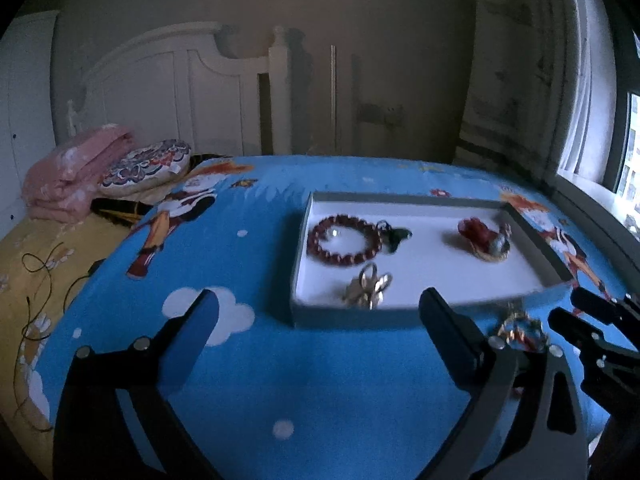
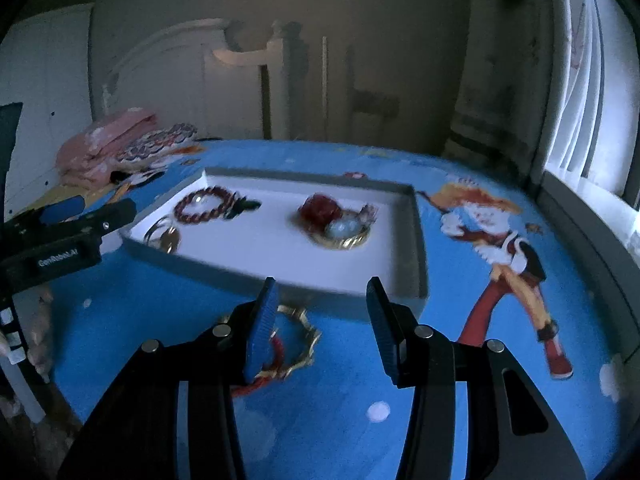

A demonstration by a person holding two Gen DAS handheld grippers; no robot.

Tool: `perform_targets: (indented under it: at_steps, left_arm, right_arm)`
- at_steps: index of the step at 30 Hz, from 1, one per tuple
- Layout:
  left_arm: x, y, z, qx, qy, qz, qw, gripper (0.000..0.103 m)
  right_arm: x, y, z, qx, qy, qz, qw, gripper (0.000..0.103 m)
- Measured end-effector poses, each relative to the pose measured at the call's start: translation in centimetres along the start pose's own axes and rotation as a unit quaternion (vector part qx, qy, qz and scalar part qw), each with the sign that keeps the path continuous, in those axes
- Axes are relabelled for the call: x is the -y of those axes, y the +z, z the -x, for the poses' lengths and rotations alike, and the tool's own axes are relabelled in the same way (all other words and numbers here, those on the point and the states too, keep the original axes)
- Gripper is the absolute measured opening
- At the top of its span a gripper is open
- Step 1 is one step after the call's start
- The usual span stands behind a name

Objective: Organize jewelry

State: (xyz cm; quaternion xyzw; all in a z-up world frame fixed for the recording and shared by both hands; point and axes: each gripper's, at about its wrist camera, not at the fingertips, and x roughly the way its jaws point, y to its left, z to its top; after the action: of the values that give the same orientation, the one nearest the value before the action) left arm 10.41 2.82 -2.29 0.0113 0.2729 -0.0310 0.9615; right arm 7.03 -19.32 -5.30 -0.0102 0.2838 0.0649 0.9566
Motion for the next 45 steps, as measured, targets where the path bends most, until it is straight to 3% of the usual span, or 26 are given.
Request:
perform_targets:
  at_steps: [12,23,45]
  left_arm:
    - [0.1,-5.2,1.0,-0.021,-0.009,-0.042,0.9989,0.098]
    - [0.1,-5.9,0.2,-0.032,-0.019,-0.038,0.9986,0.098]
    - [0.7,-6.4,0.7,-0.003,-0.025,-0.064,0.9976,0.098]
  right_arm:
    - [-1.2,-2.9,1.2,-0.010,0.030,0.013,0.999,0.045]
    - [-1.9,-4.0,1.0,-0.016,0.042,0.031,0.999,0.045]
    - [-2.9,-3.0,0.2,-0.010,0.046,0.060,0.997,0.041]
